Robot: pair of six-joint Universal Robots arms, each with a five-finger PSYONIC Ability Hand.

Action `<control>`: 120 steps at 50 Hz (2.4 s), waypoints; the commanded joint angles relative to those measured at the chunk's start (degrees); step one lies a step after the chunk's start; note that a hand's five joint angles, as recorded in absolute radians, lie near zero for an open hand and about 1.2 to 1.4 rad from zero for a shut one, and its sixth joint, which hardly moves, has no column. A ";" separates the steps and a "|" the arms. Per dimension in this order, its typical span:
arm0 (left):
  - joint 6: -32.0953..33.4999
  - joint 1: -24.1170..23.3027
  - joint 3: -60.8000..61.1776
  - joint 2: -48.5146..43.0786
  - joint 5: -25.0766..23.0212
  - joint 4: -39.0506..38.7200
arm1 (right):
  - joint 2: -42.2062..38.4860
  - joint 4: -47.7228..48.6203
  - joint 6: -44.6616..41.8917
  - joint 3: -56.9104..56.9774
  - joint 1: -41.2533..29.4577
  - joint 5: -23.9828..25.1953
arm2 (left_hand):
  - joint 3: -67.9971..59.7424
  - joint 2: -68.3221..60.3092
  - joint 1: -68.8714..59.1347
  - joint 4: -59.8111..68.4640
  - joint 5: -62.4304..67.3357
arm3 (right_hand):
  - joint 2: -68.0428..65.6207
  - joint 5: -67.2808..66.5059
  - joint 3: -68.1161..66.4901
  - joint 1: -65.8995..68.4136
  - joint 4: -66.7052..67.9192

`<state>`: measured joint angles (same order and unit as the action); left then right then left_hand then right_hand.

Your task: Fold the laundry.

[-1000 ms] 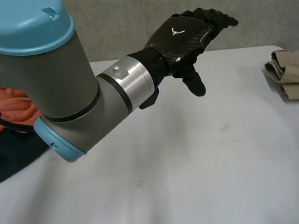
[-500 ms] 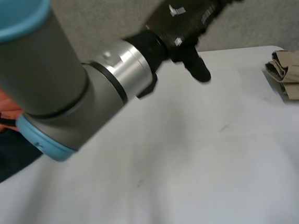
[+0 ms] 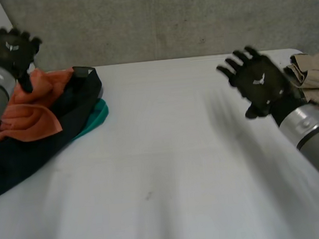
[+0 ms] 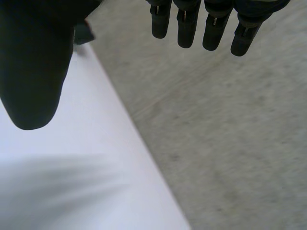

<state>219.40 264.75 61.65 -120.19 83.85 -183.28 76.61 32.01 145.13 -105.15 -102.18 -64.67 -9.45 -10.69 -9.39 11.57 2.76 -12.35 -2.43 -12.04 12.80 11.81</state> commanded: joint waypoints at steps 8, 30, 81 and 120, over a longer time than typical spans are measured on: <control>11.75 6.48 -12.60 -27.81 -0.44 -16.58 | -2.26 -0.63 -1.43 -3.58 0.58 -0.89 | -19.71 -18.46 -19.77 17.58 16.40 | 2.35 2.43 2.04 -2.80 -1.81; -23.01 -12.74 -4.79 14.17 0.00 -14.31 | 0.82 -0.63 -0.91 -3.93 1.19 -0.98 | -70.55 -69.31 -70.61 68.43 67.24 | 2.35 2.43 2.04 -2.80 -1.81; -23.49 -37.55 21.76 8.49 15.38 -6.64 | -12.80 -41.59 27.30 21.03 -1.97 -3.36 | -7.16 -5.91 -7.22 5.03 3.85 | 2.35 2.43 2.04 -2.80 -1.81; -21.93 -25.59 -26.46 -17.45 4.83 -2.03 | -22.22 -10.93 3.68 42.03 -12.69 -17.41 | -70.55 -69.31 -70.61 68.43 67.24 | -67.65 -67.57 -67.96 67.20 68.19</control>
<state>191.96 240.12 46.33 -138.84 84.52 -177.12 51.33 12.36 157.72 -69.22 -114.25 -79.34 -67.40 -68.16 -61.00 68.56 54.30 -67.23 -55.61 -67.72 63.11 68.30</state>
